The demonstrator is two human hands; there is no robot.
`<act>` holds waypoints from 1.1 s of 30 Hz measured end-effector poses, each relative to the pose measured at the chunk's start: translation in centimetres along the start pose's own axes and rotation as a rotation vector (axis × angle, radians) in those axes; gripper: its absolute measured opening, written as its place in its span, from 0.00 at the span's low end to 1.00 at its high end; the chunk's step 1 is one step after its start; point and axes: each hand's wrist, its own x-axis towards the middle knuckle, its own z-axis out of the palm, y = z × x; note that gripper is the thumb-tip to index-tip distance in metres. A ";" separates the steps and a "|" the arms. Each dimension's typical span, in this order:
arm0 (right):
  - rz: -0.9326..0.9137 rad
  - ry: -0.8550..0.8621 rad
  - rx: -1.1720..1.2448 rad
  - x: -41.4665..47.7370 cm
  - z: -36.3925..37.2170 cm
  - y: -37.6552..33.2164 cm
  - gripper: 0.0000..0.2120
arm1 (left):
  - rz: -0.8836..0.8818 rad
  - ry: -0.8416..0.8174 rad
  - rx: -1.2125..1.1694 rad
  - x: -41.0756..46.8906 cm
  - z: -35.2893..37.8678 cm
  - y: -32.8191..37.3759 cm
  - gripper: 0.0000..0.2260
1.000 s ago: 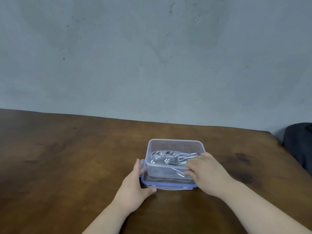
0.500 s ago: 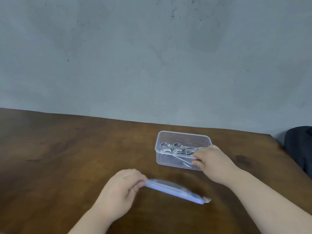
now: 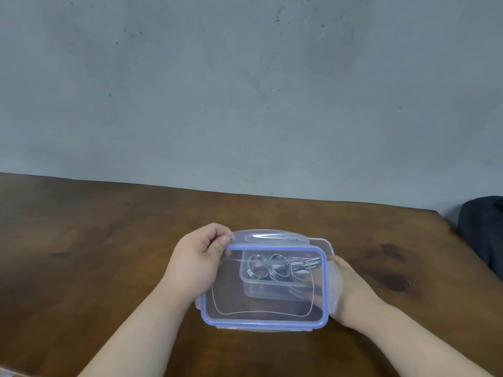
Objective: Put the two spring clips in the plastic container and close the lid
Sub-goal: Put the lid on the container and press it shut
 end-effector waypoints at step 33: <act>0.750 0.323 0.239 6.0 -1.5 2.4 0.13 | -0.329 -0.271 0.314 9.4 8.3 -4.4 0.16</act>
